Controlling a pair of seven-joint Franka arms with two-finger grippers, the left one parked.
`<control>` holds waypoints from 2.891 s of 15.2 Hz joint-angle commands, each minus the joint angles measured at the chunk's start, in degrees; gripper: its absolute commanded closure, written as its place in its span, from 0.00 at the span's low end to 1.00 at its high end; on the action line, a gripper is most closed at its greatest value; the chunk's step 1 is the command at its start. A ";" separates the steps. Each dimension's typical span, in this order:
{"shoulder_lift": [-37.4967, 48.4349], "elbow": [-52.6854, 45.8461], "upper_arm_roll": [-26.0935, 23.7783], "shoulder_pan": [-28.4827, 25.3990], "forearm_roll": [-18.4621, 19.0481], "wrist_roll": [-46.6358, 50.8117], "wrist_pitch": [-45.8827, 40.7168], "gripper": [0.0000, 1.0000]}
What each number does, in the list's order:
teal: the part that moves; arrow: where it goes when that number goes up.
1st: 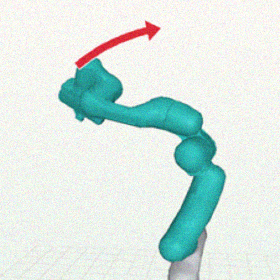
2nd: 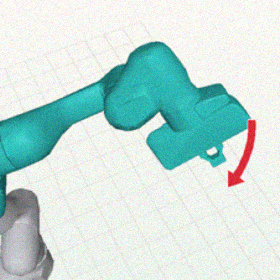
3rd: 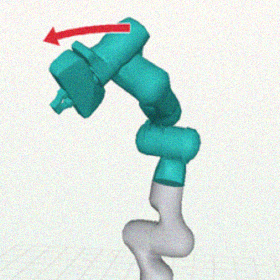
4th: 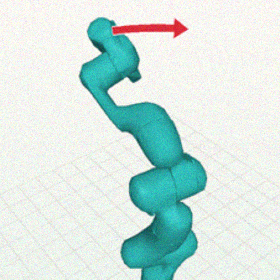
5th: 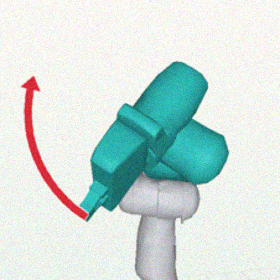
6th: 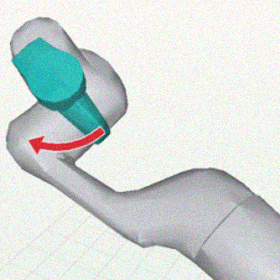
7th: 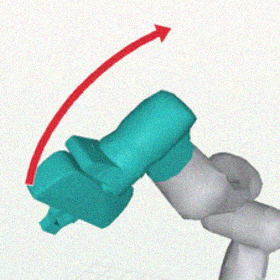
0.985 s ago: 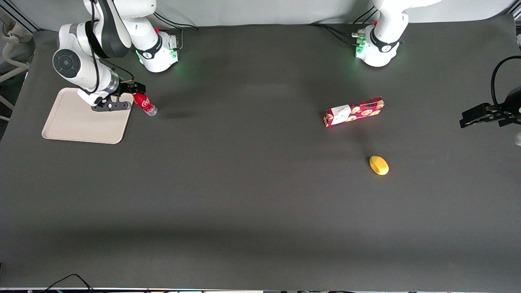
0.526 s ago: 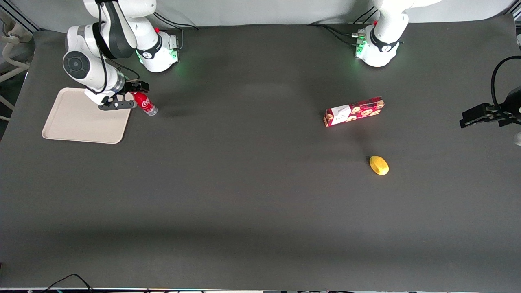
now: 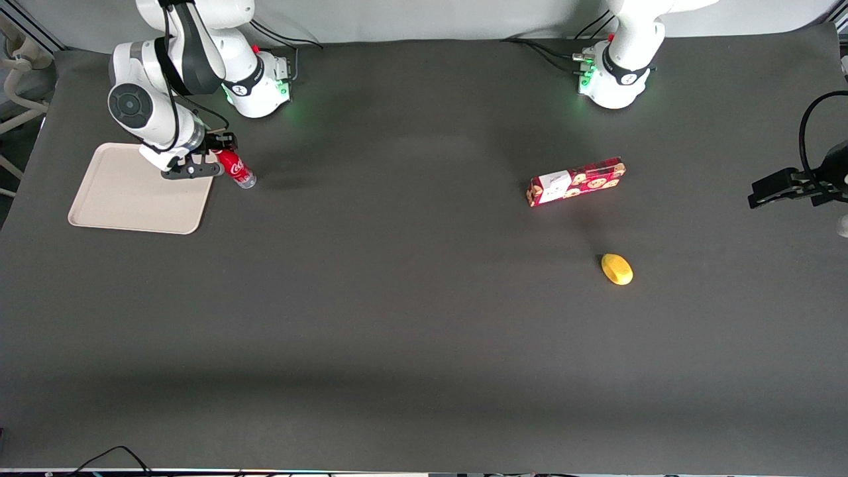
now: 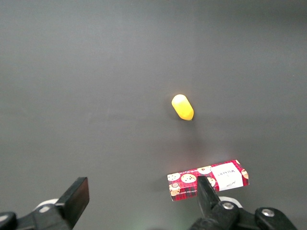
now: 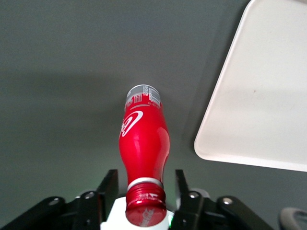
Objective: Place coke bottle on tray
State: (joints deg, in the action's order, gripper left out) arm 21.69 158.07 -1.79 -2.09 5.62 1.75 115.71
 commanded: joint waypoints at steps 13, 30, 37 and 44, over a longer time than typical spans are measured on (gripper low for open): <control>1.16 -6.44 -0.75 -0.28 0.18 4.93 -5.91 1.00; -3.23 -38.10 29.72 0.95 7.99 -22.37 -18.25 1.00; -7.00 -29.50 44.14 1.12 11.94 -36.63 -4.28 1.00; -13.77 -27.56 47.94 1.74 16.25 -43.58 1.71 1.00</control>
State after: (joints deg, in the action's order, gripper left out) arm 10.60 130.96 46.29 -0.47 18.93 -40.09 116.54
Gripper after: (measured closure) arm 0.661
